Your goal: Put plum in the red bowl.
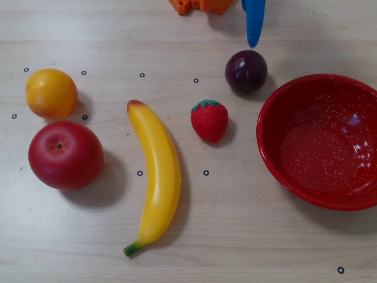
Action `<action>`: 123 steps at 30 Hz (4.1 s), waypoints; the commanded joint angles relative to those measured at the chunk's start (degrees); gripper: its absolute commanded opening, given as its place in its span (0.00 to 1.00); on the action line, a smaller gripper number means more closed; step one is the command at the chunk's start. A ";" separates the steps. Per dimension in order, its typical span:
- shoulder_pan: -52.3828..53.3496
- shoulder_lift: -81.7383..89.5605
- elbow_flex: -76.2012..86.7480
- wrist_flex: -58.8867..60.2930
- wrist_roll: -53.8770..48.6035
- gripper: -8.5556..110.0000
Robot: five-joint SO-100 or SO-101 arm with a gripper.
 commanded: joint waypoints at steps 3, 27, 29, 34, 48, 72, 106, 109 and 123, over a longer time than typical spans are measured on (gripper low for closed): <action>1.85 -2.55 -1.67 -1.85 -2.99 0.54; 4.66 -16.08 2.90 -7.29 -7.12 0.64; 4.31 -17.58 2.90 -7.82 -6.86 0.64; 4.04 -21.27 3.34 -10.46 -6.59 0.64; 4.92 -32.08 -0.88 -16.79 -4.75 0.64; 3.08 -39.81 -5.19 -18.63 -1.14 0.64; -0.79 -37.79 -1.58 -18.02 -1.85 0.45; -0.97 -37.44 -1.23 -17.93 -1.85 0.43; -0.26 -37.18 -0.53 -17.75 -2.55 0.42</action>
